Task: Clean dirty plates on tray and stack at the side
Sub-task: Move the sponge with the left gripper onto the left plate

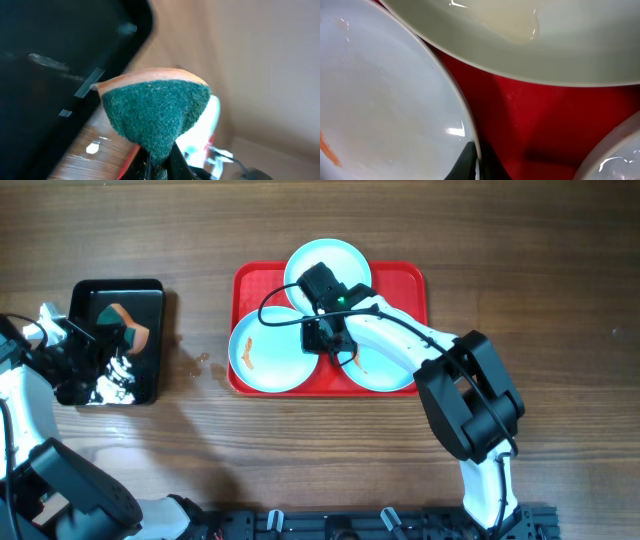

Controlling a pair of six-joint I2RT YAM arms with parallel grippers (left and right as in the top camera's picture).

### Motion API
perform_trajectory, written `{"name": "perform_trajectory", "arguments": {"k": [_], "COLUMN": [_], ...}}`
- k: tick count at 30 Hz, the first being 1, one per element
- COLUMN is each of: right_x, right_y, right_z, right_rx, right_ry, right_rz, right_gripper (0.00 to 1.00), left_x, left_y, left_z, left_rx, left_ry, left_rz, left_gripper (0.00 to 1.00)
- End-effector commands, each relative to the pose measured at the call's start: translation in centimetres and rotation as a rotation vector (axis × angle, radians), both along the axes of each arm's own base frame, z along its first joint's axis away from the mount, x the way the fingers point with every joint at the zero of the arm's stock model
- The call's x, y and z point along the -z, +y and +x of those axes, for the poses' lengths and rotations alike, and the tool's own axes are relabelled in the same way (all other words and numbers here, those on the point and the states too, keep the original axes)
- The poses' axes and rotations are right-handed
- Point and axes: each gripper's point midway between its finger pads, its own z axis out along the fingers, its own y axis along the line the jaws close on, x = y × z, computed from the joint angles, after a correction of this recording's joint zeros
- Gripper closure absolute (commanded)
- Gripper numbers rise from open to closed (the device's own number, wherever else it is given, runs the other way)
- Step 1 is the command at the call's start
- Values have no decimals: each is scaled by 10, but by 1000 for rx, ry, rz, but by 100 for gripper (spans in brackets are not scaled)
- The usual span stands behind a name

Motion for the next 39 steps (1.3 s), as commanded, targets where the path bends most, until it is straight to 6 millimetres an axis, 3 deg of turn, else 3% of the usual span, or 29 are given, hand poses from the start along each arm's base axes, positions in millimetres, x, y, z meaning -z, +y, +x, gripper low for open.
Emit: {"name": "perform_trajectory", "arguments": {"k": [1,7,12,22,26,39], "right_x": [17,17,17,17,17,16], "right_y": [-9,-8,-8,-8,-8,-2], "right_z": [-8,-7,-7,-7,-7,-6], "right_rx": [3,3,4,6,6,0], "right_ry": [28,24,24,25,25,23], "right_rz": [-43,-40,-39,-39,-39,-10], "right_gripper": [96,96,95,96,96,96], "left_x": [-61,-63,-56,15,29,65], "left_y": [-43,-68,-103,-169,-178,-249], "left_z": [7,12,16,12,11,1], "left_rx": [180,254,341,466,449,648], "left_ry": [-273,-278,-232,75,148,197], "left_rz": [-224,-232,-227,137,221,221], "left_gripper": [96,96,96,96,96,96]}}
